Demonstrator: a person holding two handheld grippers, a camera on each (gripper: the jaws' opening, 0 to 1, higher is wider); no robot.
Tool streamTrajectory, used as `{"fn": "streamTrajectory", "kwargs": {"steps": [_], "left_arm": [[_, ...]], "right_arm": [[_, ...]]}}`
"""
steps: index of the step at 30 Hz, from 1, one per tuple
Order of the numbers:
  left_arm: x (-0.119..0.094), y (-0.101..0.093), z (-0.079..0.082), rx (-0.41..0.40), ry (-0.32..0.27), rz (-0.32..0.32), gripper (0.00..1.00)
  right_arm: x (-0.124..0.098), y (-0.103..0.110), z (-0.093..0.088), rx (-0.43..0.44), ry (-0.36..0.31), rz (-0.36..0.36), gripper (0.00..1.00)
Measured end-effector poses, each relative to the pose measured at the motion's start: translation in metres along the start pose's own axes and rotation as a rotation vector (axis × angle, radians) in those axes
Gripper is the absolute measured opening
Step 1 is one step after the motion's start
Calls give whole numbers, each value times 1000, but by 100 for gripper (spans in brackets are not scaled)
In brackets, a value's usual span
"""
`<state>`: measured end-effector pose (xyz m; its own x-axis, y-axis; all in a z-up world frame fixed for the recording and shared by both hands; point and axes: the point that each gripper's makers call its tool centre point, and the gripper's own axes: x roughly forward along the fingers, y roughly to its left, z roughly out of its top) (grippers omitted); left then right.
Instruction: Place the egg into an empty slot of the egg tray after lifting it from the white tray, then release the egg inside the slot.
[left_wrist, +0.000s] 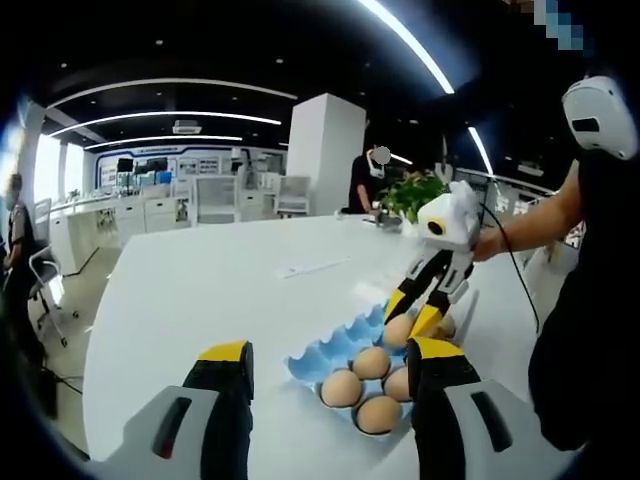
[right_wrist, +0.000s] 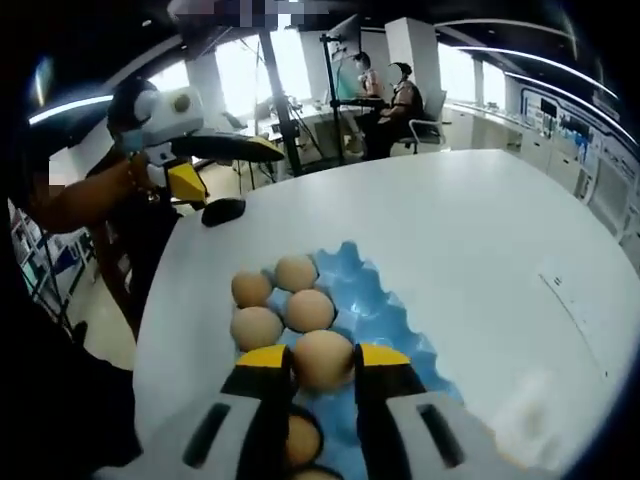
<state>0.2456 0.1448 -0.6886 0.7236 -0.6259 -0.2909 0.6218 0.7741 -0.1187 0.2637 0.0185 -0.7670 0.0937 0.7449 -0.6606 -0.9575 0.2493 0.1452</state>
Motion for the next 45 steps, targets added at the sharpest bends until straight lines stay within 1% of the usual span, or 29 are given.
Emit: {"fn": "streamTrajectory", "kwargs": {"steps": [7, 11, 12, 13, 17, 22, 25, 28, 31, 37, 41, 42, 45], "left_arm": [[0, 1, -1, -3, 1, 1, 63], [0, 1, -1, -2, 2, 1, 63], [0, 1, -1, -4, 2, 1, 63], [-1, 1, -1, -3, 1, 2, 63], [-1, 1, -1, -3, 4, 6, 63], [-1, 0, -2, -6, 6, 3, 62], [-1, -1, -2, -4, 6, 2, 62], [-1, 0, -1, -5, 2, 4, 62], [-2, 0, -1, -3, 5, 6, 62], [-2, -1, -1, 0, 9, 4, 61], [-1, -3, 1, -2, 3, 0, 61], [-1, -3, 1, -4, 2, -1, 61], [-1, -3, 1, 1, 3, 1, 61]], "right_arm": [[9, 0, -2, -9, 10, 2, 25], [14, 0, -6, -33, 33, 1, 25], [14, -1, -9, -43, 47, 0, 25], [14, -2, -8, -50, 43, -7, 25], [14, -2, -7, -50, 37, 1, 25], [15, 0, -7, -76, 34, 10, 25], [14, -1, -7, -70, 26, 17, 26], [13, 0, -7, -92, 17, 16, 26], [13, -1, -7, -87, -5, 17, 26], [14, -1, -6, -75, -19, 12, 27], [14, -2, -4, -50, -47, 11, 32], [14, -4, -6, -59, -39, -2, 32], [13, -1, -5, -65, -42, 1, 30]]}}
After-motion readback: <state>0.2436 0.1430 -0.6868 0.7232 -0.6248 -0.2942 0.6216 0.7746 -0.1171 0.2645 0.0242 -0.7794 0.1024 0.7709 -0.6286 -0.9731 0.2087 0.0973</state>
